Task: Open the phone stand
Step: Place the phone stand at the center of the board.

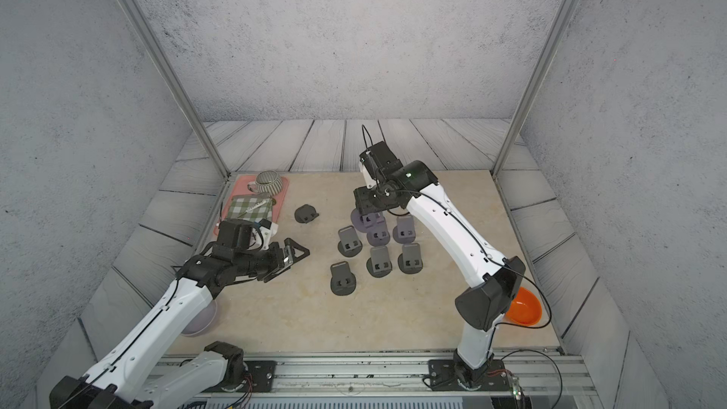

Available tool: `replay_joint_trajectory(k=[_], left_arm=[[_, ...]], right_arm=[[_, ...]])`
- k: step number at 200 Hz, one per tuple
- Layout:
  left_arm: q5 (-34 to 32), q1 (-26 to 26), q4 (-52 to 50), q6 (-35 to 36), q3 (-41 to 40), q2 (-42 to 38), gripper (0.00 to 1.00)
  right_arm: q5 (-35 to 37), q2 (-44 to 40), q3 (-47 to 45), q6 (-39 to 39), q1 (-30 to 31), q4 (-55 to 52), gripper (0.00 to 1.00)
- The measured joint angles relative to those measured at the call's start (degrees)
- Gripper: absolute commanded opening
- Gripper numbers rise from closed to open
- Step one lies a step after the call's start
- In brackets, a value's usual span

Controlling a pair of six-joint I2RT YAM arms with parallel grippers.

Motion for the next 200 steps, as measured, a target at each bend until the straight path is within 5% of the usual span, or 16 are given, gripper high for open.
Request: replay_joint_trajectory(k=[126, 200], left_arm=[[-0.3, -2.5, -1.0, 1.8, 1.0, 2.4, 0.98], [-0.5, -3.3, -1.6, 2.7, 1.7, 3.8, 0.98]], right_arm=[[2.2, 0.0, -5.0, -4.6, -19.3, 0.7, 0.53], [2.0, 1.6, -9.6, -4.8, -24.2, 5.1, 0.53]])
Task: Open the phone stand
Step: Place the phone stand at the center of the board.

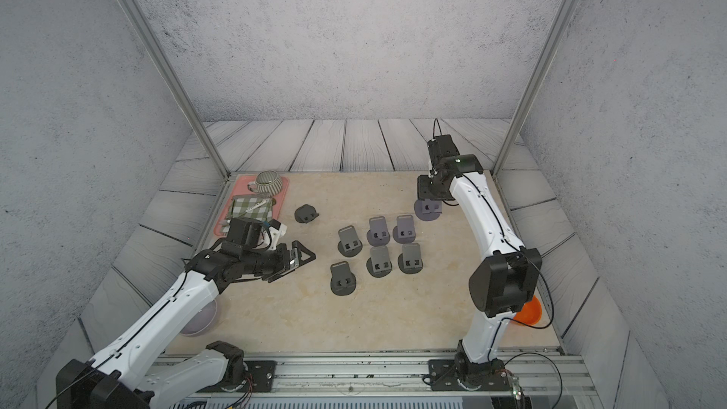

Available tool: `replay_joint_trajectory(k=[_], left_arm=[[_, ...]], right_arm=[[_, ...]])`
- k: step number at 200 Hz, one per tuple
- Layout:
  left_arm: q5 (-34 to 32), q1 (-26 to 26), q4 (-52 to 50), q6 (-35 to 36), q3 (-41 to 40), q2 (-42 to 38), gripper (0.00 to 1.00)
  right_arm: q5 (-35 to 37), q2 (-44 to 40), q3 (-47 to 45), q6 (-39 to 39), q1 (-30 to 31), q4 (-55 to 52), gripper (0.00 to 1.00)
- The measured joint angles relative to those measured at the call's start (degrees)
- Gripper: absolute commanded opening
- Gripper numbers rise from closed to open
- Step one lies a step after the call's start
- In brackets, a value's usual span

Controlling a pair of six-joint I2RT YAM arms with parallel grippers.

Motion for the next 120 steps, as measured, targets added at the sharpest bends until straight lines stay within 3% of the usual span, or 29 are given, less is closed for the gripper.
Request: replay_joint_trajectory(k=[120], left_arm=[[-0.8, -0.3, -0.3, 1.2, 1.4, 2.7, 0.98]], right_arm=[[-0.1, 7.5, -9.8, 0.0, -3.6, 6.8, 0.55]])
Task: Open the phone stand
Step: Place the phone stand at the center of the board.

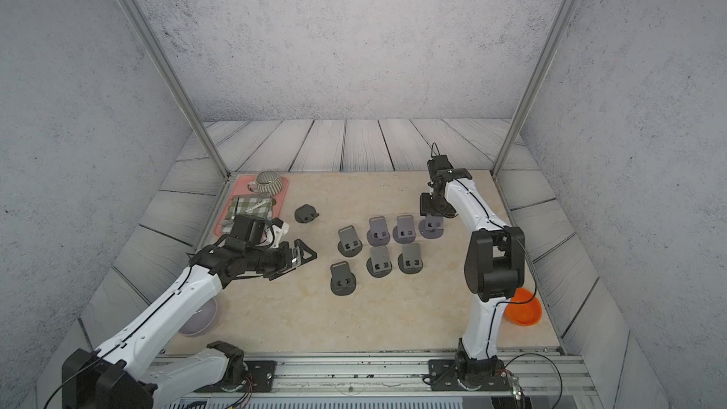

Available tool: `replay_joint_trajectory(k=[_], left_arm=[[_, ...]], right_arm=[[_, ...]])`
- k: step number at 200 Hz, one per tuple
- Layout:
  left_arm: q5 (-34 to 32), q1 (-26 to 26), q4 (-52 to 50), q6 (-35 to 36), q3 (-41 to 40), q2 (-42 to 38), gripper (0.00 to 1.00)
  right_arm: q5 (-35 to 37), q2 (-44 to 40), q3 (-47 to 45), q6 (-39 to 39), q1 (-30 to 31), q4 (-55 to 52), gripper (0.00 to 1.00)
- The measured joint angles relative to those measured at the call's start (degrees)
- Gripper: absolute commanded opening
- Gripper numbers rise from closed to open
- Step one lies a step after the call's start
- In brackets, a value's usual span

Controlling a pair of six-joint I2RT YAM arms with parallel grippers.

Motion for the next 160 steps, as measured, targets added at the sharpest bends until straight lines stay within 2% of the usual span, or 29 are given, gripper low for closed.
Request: replay_joint_trajectory(k=[67, 87, 98, 117, 160], left_arm=[[-0.2, 0.0, 0.0, 0.9, 2.0, 2.7, 0.98], [-0.3, 0.0, 0.0, 1.1, 2.4, 3.6, 0.98], [-0.3, 0.0, 0.0, 1.1, 2.7, 4.1, 0.98], [-0.5, 0.0, 0.0, 1.3, 3.3, 4.5, 0.98], [-2.3, 0.0, -1.5, 1.3, 5.9, 5.6, 0.99]], right_arm=[[-0.2, 5.6, -0.3, 0.0, -0.4, 1.2, 0.58], [-0.2, 7.1, 0.4, 0.0, -0.4, 1.2, 0.64], [-0.2, 7.9, 0.9, 0.1, -0.4, 1.0, 0.72], [-0.3, 8.2, 1.2, -0.1, -0.4, 0.8, 1.00], [-1.5, 8.2, 3.4, 0.6, -0.4, 0.0, 0.99]])
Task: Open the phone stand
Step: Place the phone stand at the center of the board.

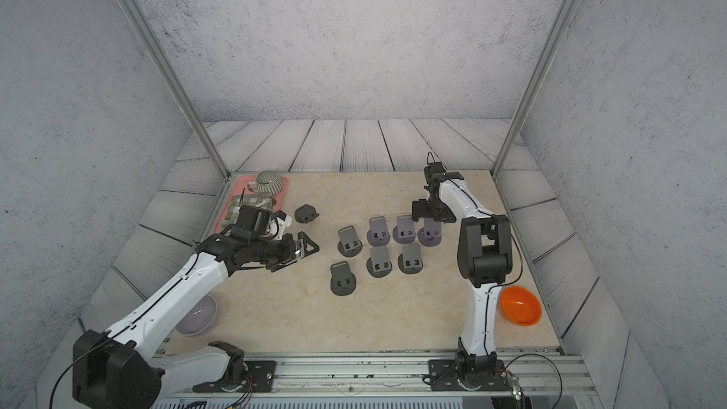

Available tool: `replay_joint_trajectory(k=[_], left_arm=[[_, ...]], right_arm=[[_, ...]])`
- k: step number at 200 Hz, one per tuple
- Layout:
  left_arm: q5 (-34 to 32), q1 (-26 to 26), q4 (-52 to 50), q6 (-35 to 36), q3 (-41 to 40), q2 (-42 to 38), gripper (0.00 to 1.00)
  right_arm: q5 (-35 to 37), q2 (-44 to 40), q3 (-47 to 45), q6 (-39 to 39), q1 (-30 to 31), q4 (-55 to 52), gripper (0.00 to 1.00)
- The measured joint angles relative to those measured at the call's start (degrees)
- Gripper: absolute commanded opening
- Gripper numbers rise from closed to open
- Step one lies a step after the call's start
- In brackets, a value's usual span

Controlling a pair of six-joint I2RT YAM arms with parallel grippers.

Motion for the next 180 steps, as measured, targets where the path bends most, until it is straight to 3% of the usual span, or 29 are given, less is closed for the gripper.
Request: replay_joint_trajectory(k=[62, 122, 180], left_arm=[[-13.1, 0.0, -7.9, 1.5, 8.3, 3.0, 0.98], [-25.9, 0.0, -13.9, 1.3, 14.8, 11.2, 0.98], [-32.2, 0.0, -17.8, -1.4, 22.4, 20.7, 0.98]], right_arm=[[-2.2, -2.8, 1.6, 3.0, 0.2, -1.3, 0.99], [-4.2, -17.2, -4.0, 4.5, 1.7, -1.7, 0.99], [-5.9, -28.9, -8.8, 5.0, 6.6, -4.0, 0.99]])
